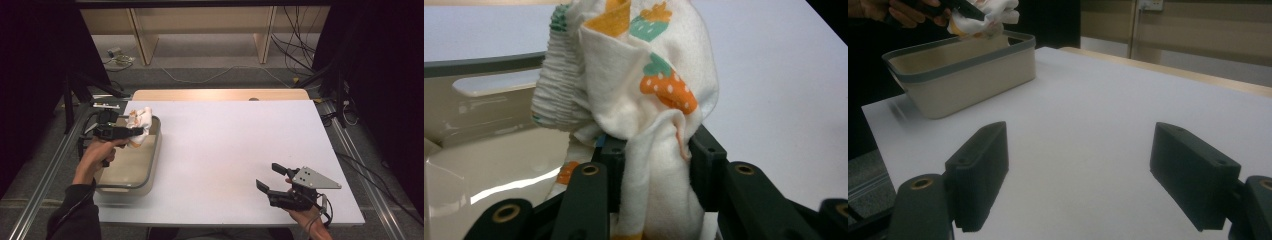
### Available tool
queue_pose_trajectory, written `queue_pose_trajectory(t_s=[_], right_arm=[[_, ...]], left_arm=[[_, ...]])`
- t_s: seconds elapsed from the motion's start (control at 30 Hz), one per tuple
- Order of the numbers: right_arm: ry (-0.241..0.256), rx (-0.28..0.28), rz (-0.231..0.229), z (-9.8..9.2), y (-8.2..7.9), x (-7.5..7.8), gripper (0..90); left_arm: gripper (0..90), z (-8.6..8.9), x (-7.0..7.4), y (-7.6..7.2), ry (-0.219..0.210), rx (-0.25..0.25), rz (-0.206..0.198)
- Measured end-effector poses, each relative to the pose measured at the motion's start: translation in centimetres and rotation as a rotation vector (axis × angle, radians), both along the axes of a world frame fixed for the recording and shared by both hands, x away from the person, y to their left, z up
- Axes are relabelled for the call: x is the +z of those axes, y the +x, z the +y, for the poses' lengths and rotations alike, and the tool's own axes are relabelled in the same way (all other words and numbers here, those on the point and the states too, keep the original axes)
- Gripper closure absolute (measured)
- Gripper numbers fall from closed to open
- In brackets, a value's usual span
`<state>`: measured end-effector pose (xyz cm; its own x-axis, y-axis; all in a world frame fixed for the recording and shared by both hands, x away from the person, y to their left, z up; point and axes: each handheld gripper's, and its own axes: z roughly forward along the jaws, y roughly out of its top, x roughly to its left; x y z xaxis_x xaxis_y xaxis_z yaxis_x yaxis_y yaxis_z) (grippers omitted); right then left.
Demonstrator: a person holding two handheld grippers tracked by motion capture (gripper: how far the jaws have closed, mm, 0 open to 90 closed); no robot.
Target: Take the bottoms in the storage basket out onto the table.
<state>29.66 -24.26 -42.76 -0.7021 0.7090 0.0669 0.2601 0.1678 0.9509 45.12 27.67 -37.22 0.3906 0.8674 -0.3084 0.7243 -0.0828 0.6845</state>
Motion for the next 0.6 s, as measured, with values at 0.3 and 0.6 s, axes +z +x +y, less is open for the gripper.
queue_pose_trajectory(t_s=[0.3, 0.6], right_arm=[[-0.003, -0.001, 0.000, 0.0, 0.0, 0.0, 24.2], [-0.002, 0.001, -0.002, 0.0, 0.0, 0.0, 24.2]], left_arm=[[66.4, -1.0, 0.4, -0.2, -0.010, -0.029, -0.016], [66.4, -2.3, 0.8, -0.5, -0.037, -0.058, -0.035]])
